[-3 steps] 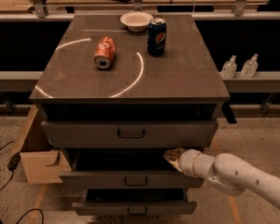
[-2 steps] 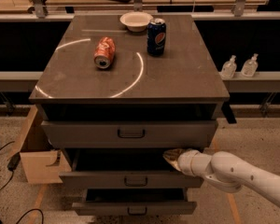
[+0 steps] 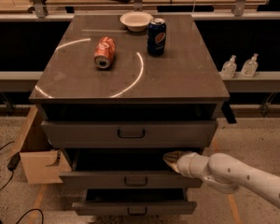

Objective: Open middle drawer

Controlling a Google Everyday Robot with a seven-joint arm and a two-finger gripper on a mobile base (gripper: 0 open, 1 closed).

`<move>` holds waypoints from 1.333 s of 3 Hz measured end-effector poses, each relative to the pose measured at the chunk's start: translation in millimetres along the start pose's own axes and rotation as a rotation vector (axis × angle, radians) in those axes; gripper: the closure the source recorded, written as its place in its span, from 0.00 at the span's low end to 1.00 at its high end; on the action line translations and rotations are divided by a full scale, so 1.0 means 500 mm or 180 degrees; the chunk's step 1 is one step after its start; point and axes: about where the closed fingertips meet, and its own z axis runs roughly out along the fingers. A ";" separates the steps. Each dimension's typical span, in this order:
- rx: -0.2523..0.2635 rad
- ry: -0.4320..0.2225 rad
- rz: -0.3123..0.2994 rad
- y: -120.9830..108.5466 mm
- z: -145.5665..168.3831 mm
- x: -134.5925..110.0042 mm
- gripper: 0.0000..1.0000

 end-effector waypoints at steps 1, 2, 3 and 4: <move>-0.0077 0.0119 0.0069 0.001 0.009 0.003 1.00; -0.0179 0.0264 0.0161 0.001 0.016 0.007 1.00; -0.0290 0.0405 0.0281 0.026 0.019 0.030 1.00; -0.0352 0.0499 0.0371 0.054 0.012 0.051 1.00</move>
Offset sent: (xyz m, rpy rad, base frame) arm 0.0054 0.0008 -0.0103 -0.0402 0.1993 -0.0009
